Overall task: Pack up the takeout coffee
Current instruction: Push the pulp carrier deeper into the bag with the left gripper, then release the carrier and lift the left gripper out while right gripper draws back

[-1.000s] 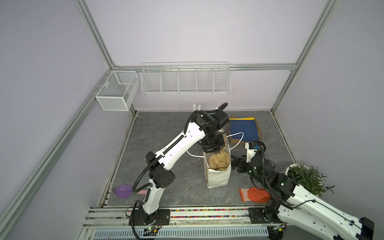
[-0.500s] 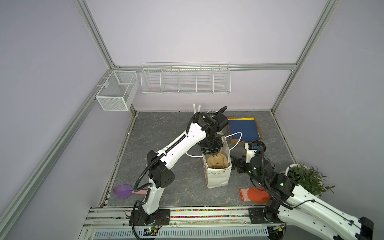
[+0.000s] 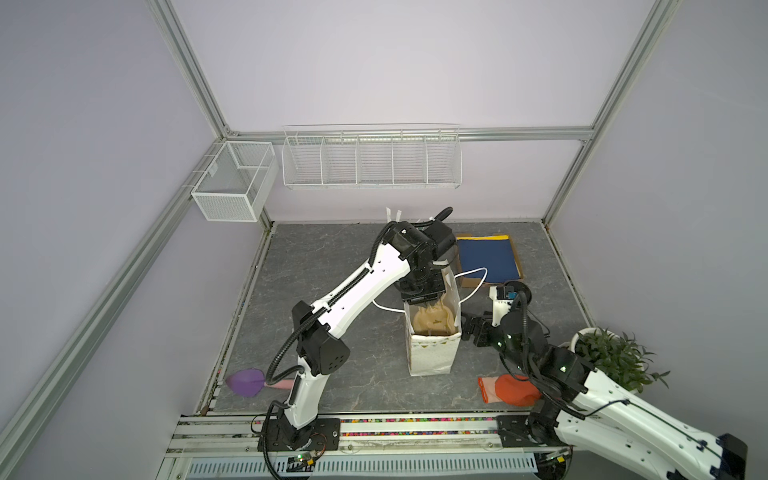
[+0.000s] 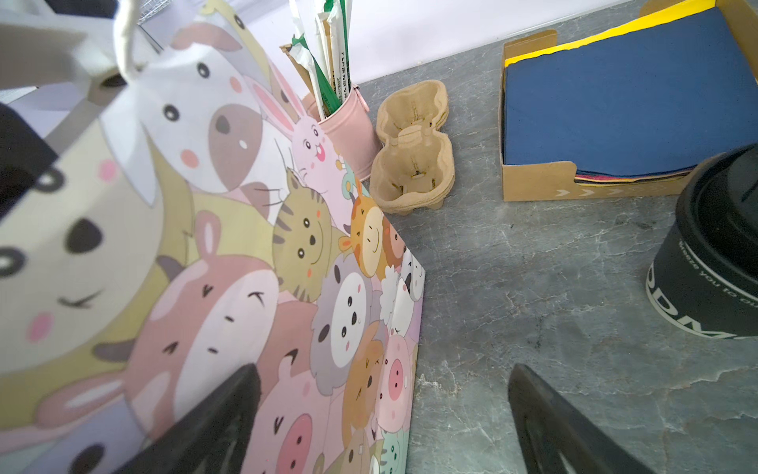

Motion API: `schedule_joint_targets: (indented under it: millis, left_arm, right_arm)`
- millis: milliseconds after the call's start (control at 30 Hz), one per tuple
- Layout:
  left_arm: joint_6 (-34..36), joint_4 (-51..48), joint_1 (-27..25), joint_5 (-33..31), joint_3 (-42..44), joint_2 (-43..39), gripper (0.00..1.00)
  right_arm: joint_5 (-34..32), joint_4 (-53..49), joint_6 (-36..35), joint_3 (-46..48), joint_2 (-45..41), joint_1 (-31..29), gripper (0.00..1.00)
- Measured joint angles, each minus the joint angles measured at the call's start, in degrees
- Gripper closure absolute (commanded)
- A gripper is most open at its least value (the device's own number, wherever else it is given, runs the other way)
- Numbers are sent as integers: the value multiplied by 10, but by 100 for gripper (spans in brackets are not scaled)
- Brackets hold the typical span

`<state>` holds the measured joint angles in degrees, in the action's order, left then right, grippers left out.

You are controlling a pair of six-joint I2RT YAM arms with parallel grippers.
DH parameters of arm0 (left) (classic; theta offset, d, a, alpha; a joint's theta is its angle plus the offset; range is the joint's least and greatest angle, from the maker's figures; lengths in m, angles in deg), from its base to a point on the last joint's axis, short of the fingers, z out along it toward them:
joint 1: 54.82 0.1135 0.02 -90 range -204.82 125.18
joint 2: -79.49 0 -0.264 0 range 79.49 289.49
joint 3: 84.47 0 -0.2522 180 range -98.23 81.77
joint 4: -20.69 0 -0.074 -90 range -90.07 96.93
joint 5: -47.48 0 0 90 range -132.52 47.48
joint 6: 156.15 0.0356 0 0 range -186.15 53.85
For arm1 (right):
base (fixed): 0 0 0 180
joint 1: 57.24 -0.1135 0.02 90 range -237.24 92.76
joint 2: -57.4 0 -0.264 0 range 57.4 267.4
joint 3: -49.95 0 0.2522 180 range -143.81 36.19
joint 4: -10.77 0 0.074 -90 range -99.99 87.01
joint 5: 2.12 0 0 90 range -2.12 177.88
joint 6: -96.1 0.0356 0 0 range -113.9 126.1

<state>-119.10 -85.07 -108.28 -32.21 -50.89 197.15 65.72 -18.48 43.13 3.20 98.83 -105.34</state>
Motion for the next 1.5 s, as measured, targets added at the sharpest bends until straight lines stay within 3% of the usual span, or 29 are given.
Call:
schedule_joint_targets:
  millis: [67,100,367,400,567,600,667,1000,1167,1333,1500]
  left_arm:
    - [1,0,0,0,-2,0,72]
    - [2,0,0,0,-3,0,65]
    - [5,0,1,-5,-15,0,57]
    - [6,0,1,-7,-20,0,45]
    - [10,0,1,-19,-48,0,39]
    - [10,-1,1,-24,-56,0,23]
    - [13,-2,1,-34,-81,1,15]
    - [50,0,-2,-97,-226,9,4]
    - [88,0,-2,-146,-248,-2,0]
    - [135,62,-3,-217,-128,-81,0]
    - [181,225,-3,-296,118,-255,0]
  right_arm:
    - [0,0,0,0,0,0,3]
    - [0,1,0,0,0,0,3]
    - [0,4,-2,0,0,0,3]
    - [0,4,-2,0,0,0,3]
    - [4,4,-3,0,0,0,3]
    - [5,4,-4,0,0,0,3]
    - [6,6,-6,0,0,0,2]
    - [-3,-7,-29,-8,-3,0,1]
    - [-9,-52,-43,-50,-4,0,1]
    - [-19,-126,-55,-123,-20,0,1]
    - [-26,-209,-67,-213,-38,0,1]
